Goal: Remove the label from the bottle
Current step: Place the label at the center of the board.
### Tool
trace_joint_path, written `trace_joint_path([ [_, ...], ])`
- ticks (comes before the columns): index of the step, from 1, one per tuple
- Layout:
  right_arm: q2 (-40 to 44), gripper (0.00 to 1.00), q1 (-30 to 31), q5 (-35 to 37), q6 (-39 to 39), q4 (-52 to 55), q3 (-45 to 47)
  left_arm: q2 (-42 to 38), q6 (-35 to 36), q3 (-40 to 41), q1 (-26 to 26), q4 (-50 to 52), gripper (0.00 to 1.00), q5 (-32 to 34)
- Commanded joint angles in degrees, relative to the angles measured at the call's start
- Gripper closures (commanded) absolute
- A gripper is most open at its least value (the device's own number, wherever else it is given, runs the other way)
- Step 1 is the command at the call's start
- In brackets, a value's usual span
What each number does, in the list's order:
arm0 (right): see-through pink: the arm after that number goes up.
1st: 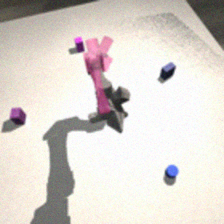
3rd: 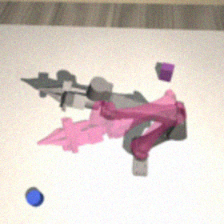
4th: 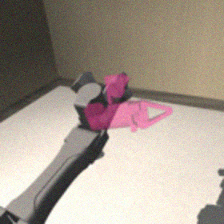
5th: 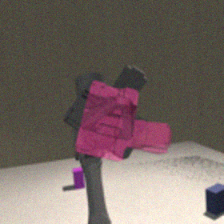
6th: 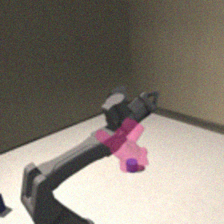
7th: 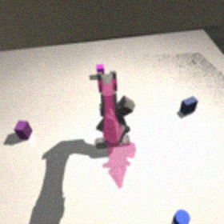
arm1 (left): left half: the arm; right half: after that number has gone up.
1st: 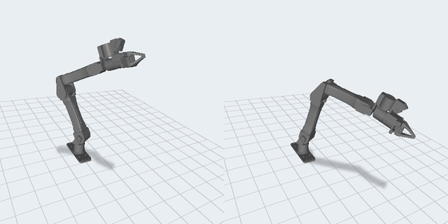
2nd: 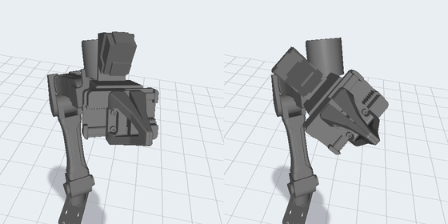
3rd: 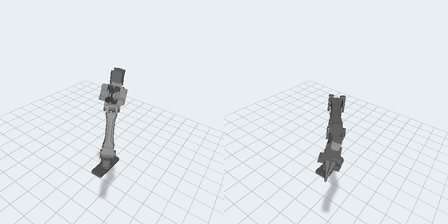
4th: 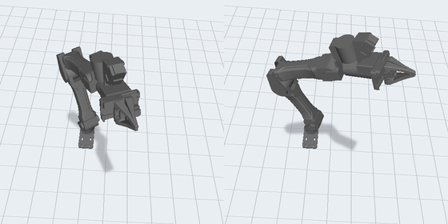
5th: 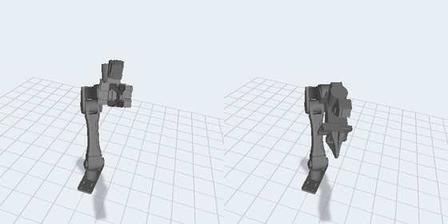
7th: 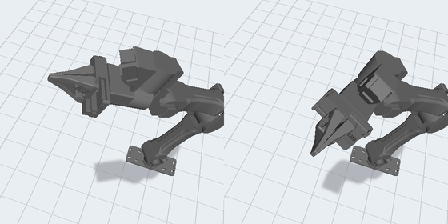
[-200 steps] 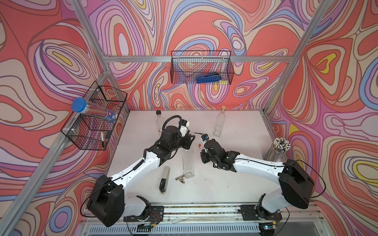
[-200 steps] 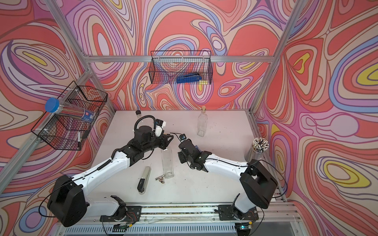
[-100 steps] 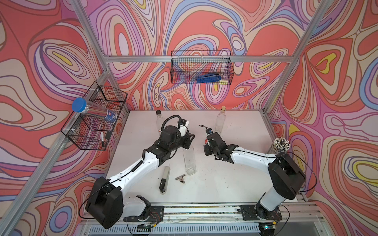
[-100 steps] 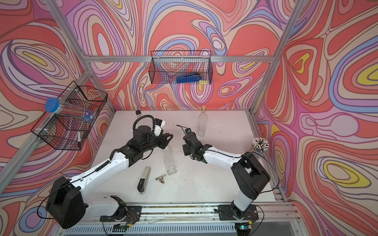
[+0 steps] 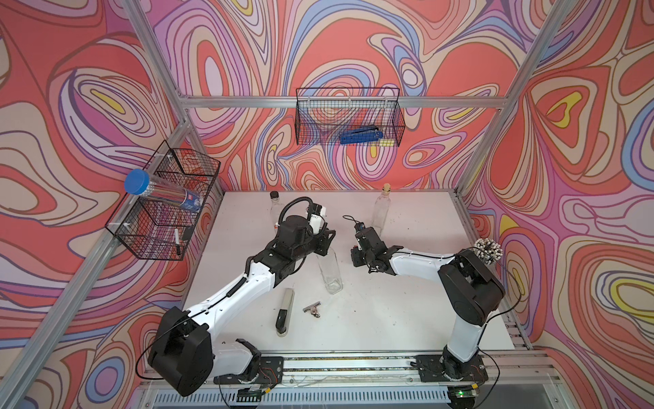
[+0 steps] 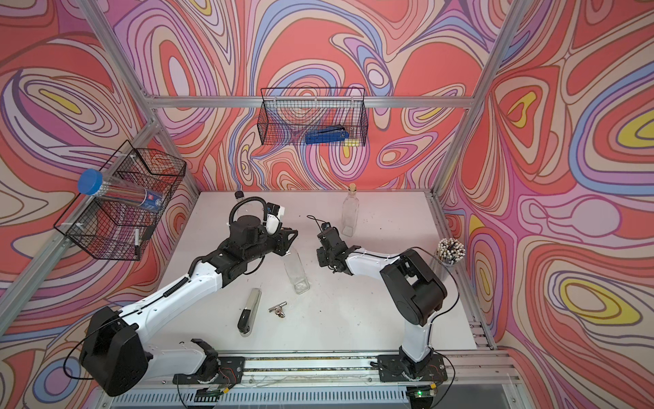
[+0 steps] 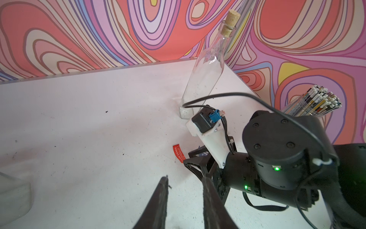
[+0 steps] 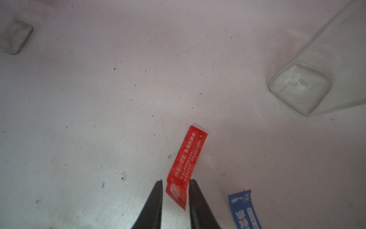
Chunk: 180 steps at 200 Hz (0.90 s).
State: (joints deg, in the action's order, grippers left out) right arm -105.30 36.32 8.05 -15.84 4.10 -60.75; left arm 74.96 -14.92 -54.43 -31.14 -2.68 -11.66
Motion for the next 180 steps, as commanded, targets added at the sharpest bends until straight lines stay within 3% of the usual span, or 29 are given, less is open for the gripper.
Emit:
trace_joint_path([
  [1,-0.4,0.63,-0.2,-0.2,-0.7,-1.7,-0.3,-1.5,0.8,-3.1,-0.2,-2.2,1.0,0.5],
  [79,3.4,0.49,-0.3,0.0,-1.6,-1.0,0.7,-0.5,1.4,-4.0,-0.2,-2.6,1.0,0.6],
  [141,13.8,0.16,-0.2,-1.5,-2.7,0.8,3.3,0.6,5.4,-5.0,-2.7,-2.5,1.0,4.1],
  [180,20.0,0.02,-0.1,-3.8,-3.5,2.0,4.8,1.6,8.8,-4.1,-5.8,-5.1,1.0,7.4],
])
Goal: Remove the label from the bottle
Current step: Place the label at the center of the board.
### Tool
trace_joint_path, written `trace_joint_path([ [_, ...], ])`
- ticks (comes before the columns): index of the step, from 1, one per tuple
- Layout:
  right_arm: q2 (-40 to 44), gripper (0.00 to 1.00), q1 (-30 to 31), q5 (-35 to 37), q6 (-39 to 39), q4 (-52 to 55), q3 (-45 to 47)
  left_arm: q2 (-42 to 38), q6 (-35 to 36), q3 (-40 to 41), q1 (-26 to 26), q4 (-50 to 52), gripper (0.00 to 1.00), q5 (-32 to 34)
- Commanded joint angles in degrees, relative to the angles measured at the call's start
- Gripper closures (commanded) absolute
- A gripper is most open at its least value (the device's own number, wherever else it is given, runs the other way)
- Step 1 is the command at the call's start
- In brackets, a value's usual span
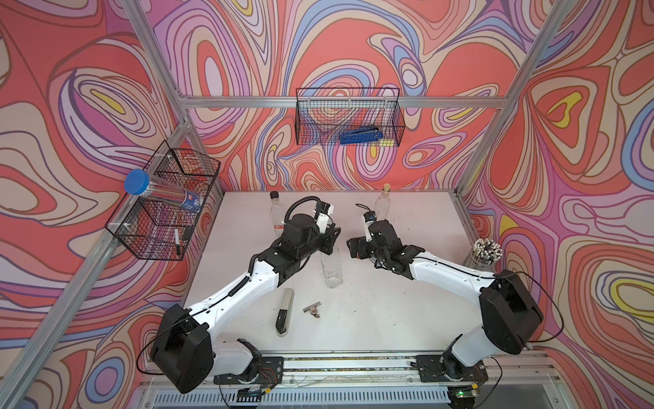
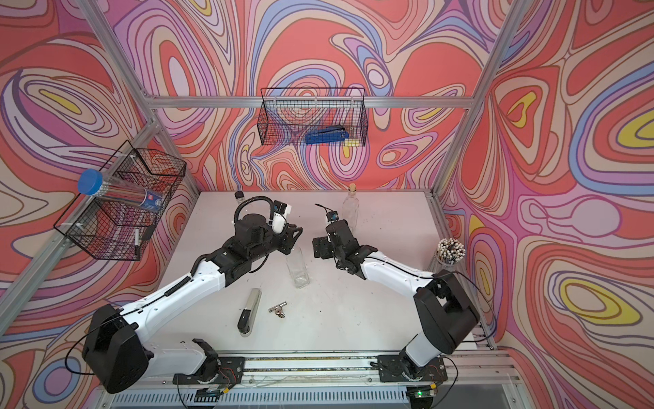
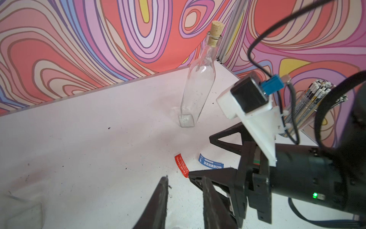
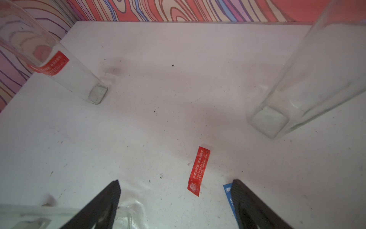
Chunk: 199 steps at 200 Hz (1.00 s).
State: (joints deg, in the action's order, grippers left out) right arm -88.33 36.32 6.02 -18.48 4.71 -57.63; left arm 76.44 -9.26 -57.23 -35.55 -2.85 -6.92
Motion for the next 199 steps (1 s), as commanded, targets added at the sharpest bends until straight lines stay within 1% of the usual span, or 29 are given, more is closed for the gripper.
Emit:
trace_joint_path([
  [1,3.1,0.02,-0.1,-1.8,-0.8,1.4,1.7,0.0,3.1,-1.2,-1.5,-5.2,1.0,2.6],
  [35,6.2,0.02,-0.2,-2.2,-0.8,2.7,2.0,0.0,4.1,1.6,-2.7,-10.1,1.0,4.7],
  [66,7.0,0.02,-0.2,-2.6,-0.6,2.7,2.2,0.3,4.1,3.1,-3.6,-11.6,1.0,5.2],
  [94,7.7,0.02,-0.2,-2.7,-0.5,2.2,2.6,0.3,3.5,4.5,-4.1,-12.3,0.94,5.6],
  [132,8.2,0.02,-0.2,-2.8,-0.3,2.4,2.6,0.7,3.8,4.4,-4.7,-11.8,0.81,5.5],
  [171,8.8,0.02,-0.2,-2.9,-0.1,2.4,2.5,0.2,3.8,4.7,-5.1,-11.6,0.61,5.2],
  [199,8.7,0.02,-0.2,-3.0,-0.1,2.3,2.4,-0.3,3.9,5.1,-5.4,-11.6,0.55,5.2],
])
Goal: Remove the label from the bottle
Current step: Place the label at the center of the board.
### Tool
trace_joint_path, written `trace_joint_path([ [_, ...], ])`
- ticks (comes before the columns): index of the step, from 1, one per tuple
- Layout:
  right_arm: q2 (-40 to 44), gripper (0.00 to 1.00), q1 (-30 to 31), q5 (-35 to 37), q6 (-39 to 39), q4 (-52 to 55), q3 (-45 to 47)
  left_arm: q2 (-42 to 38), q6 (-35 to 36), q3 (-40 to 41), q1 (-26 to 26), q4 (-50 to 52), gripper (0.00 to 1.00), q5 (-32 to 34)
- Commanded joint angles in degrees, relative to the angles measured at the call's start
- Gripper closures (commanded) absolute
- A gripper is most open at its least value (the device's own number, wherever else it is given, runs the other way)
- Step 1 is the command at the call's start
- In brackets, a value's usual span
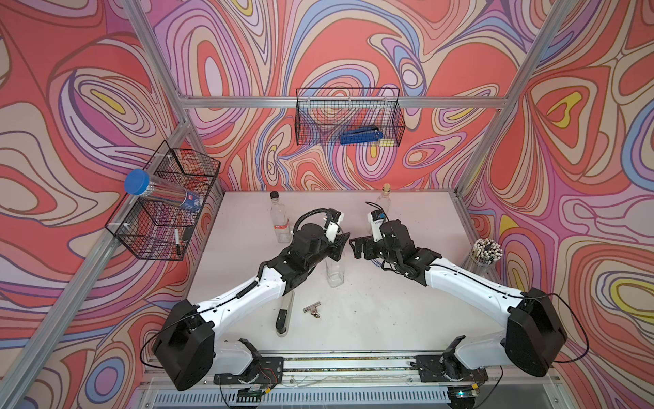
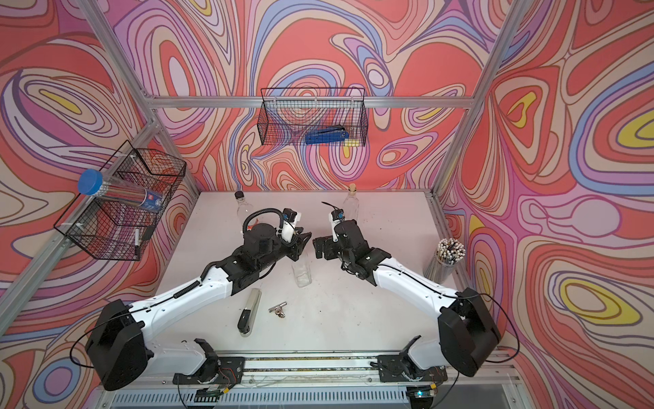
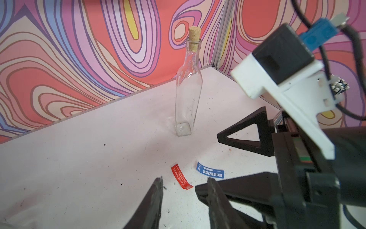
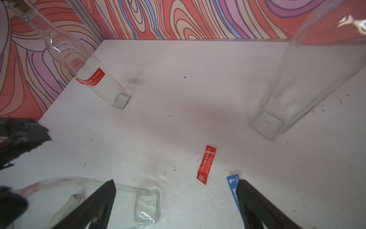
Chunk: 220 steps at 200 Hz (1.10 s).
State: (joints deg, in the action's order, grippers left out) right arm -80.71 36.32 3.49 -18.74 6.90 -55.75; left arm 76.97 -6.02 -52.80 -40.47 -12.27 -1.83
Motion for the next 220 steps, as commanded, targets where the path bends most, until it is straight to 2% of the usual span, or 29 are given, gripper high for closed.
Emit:
trace_joint_path([
  [1,1.1,0.02,-0.2,-0.5,0.2,0.1,0.6,-0.9,0.7,0.7,-0.5,-2.2,0.55,0.1],
  [77,2.3,0.02,-0.2,-0.4,0.7,0.7,-0.4,-3.3,0.1,0.3,-1.1,-2.0,0.4,-0.1],
  [157,4.1,0.03,-0.1,-0.6,1.3,1.8,-2.2,-6.8,-1.7,-1.3,-1.1,0.5,0.37,0.1],
  [192,6.2,0.03,0.1,-1.9,1.8,2.9,-4.3,-10.9,-2.9,-3.4,-1.1,3.9,0.34,3.5],
  [220,8.3,0.04,0.5,-4.3,2.1,3.6,-6.5,-14.2,-5.3,-6.6,-1.0,10.5,0.31,9.5],
])
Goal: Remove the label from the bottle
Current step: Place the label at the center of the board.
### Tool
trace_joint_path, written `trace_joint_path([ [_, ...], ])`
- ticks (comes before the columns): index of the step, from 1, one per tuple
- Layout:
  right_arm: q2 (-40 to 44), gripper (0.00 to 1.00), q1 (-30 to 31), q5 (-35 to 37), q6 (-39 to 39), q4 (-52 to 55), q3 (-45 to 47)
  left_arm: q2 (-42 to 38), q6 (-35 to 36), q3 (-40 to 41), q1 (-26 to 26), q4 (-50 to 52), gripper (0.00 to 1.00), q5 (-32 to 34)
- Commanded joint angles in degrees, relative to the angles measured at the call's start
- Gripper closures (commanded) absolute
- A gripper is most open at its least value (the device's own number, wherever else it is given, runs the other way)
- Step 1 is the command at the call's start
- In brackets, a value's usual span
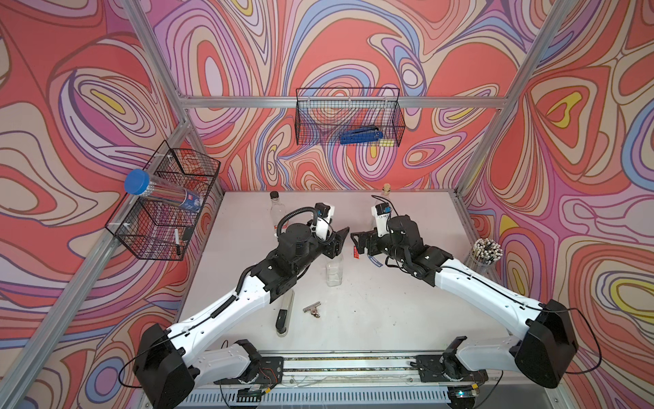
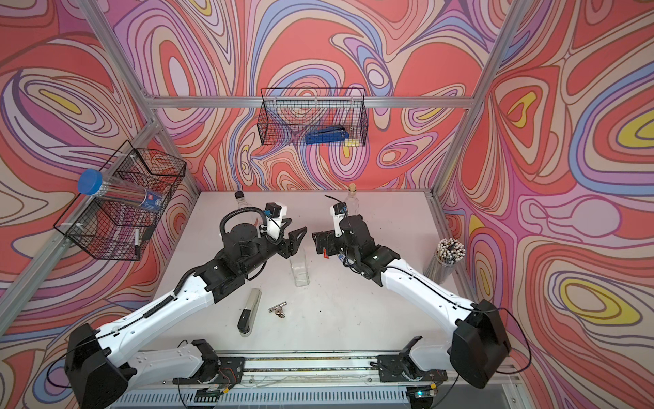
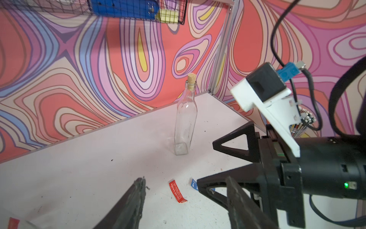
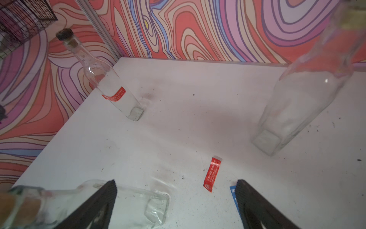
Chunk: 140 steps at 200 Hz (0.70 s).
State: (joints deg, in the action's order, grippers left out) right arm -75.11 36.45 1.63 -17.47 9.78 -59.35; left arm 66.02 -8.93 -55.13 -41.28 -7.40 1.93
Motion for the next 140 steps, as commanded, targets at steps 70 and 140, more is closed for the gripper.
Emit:
trace_joint_path([
  [70,-0.5,0.04,7.3,-7.8,4.8,2.1,-10.1,-9.6,-9.9,-5.6,1.8,19.4,0.25,13.4],
  [140,-7.8,0.04,13.0,1.6,8.0,5.4,-12.9,-14.8,-12.4,-1.3,4.7,22.1,0.25,13.2],
])
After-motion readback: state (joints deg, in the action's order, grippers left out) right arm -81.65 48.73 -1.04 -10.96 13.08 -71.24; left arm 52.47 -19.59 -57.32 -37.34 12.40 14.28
